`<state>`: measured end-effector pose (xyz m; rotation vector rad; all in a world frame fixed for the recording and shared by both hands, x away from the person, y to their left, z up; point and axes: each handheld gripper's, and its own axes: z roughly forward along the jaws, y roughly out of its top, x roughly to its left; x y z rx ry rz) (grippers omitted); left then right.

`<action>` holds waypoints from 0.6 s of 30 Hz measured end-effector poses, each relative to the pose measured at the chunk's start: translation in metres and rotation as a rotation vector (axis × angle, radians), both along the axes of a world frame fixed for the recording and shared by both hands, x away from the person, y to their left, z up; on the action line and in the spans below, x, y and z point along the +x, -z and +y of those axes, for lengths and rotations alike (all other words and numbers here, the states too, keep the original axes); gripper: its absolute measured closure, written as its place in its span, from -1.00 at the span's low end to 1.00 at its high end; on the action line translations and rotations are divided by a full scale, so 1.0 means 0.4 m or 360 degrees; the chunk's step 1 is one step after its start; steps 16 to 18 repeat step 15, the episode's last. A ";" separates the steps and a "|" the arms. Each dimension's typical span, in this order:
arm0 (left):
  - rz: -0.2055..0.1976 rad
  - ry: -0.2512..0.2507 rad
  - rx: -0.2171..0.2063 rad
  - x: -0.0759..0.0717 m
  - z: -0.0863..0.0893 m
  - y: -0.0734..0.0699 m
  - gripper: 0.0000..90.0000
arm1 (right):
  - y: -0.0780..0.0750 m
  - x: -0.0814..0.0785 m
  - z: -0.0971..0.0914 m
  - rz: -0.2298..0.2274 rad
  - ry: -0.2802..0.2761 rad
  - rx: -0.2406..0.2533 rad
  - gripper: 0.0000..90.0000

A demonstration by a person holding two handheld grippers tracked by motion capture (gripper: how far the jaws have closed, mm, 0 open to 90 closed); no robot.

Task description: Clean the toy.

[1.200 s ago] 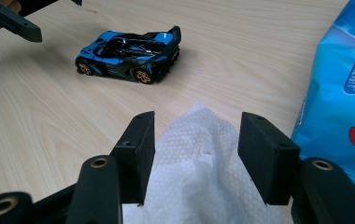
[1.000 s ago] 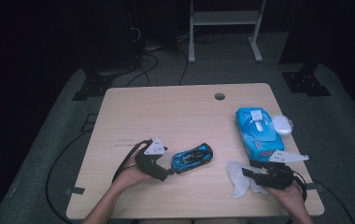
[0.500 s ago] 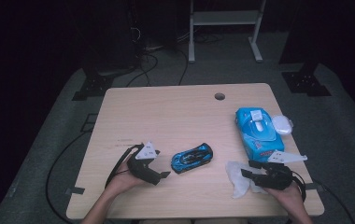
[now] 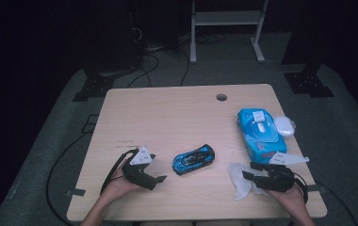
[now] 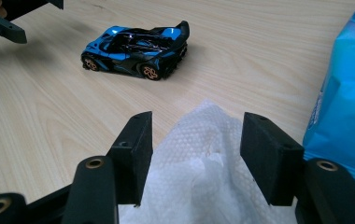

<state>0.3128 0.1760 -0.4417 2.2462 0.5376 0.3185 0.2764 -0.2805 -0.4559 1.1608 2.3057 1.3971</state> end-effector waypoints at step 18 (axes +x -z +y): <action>0.0009 -0.0087 -0.0082 -0.029 0.039 0.020 -0.79 | -0.002 -0.010 0.008 -0.0034 -0.0029 -0.0008 -0.11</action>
